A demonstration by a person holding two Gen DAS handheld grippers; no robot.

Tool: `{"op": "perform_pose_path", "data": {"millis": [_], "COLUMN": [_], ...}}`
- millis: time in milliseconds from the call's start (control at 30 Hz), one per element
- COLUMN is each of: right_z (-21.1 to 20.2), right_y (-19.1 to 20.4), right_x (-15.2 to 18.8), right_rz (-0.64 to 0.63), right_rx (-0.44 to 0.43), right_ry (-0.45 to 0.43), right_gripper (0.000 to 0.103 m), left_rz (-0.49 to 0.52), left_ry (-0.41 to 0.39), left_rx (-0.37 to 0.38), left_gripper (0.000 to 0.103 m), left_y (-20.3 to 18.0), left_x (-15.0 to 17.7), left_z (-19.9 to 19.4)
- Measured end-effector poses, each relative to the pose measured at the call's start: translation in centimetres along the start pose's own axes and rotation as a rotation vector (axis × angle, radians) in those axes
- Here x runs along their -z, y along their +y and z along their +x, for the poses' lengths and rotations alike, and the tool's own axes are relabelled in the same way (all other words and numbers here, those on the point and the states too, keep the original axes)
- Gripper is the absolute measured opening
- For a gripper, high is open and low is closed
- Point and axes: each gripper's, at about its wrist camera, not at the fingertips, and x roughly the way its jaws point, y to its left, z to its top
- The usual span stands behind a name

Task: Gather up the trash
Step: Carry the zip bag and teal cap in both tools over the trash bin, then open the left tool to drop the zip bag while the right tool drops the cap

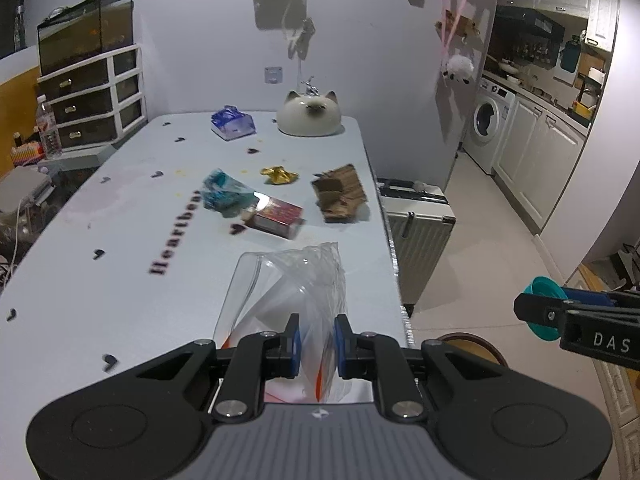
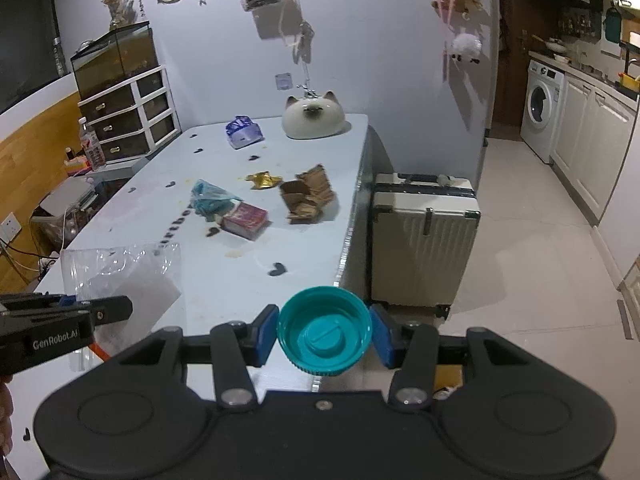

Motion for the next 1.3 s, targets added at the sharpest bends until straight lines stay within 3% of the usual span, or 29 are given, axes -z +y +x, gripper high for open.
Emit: {"op": "perform_pose_path", "data": {"millis": [400,767,1033,1300], "right_z": [1.8,5.2,9.6,15.1], "right_y": [-11.8,-23.0,-28.5,-31.2], "right_x": [-0.9,1.0,4.2,7.7], "right_rz": [0.005,0.102,0.184,0.226], "right_rx": [-0.024,0.045,0.088,0.067], "right_ry": [0.041,0.128,0.227,0.329], "right_gripper": [0.050,0.050,0.050,0.050], "left_rz": [-0.025,0.012,0.016,0.031], "left_ry": [0.054,0.202,0.404,0.611], "left_rx": [0.011,0.085,0.134,0.115], "left_gripper": [0.017,0.017,0.017,0.017], "left_y": [-10.8,-19.6,-23.3,-25.6], "left_x": [-0.7,0.2,2.6,6.7], "left_z": [4.4,11.9,20.1,29.6]}}
